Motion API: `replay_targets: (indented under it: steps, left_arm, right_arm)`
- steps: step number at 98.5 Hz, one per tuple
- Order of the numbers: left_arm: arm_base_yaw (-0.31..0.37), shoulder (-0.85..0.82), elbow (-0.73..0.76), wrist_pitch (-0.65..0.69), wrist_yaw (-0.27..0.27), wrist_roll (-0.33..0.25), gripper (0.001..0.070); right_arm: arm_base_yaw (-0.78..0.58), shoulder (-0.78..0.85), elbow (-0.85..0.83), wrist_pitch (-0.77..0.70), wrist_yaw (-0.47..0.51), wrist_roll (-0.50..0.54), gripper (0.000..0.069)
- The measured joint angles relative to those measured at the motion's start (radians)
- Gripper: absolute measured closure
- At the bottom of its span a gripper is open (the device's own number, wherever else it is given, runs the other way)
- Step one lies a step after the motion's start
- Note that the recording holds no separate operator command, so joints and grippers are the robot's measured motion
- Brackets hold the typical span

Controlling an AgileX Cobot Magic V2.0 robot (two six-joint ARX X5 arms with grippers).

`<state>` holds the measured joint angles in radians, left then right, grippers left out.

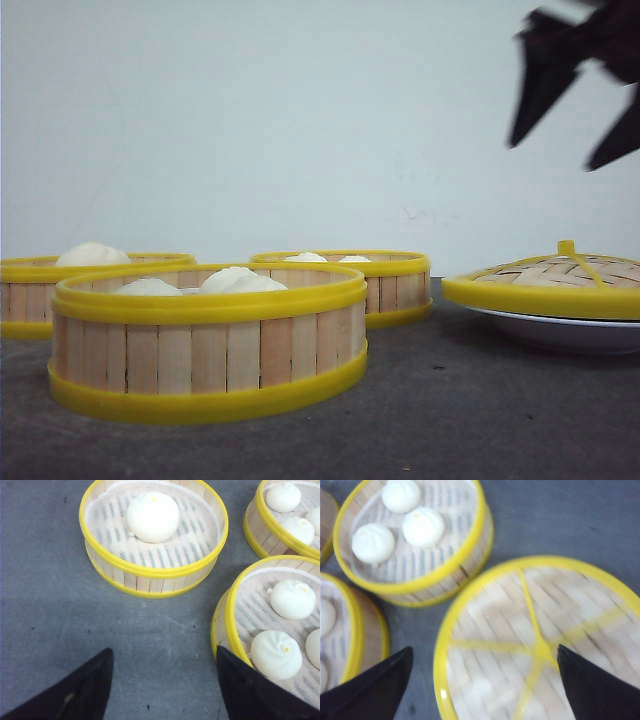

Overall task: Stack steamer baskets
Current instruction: 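Reach the right gripper down and grasp the farther basket's yellow rim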

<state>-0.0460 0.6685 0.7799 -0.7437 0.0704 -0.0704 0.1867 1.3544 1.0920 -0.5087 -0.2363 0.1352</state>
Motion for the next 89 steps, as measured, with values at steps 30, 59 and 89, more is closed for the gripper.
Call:
replay_targets:
  steps: [30, 59, 89]
  left_arm:
    - [0.000, 0.000, 0.000, 0.000, 0.000, 0.000, 0.0317]
    - [0.000, 0.000, 0.000, 0.000, 0.000, 0.000, 0.0317]
    - [0.000, 0.000, 0.000, -0.001, 0.000, 0.000, 0.0317]
  right_arm:
    - [0.063, 0.463, 0.395, -0.023, 0.042, -0.003, 0.0126]
    - [0.106, 0.792, 0.724, -0.121, 0.156, -0.035, 0.0159]
    - [0.113, 0.867, 0.768, -0.117, 0.163, -0.035, 0.0523]
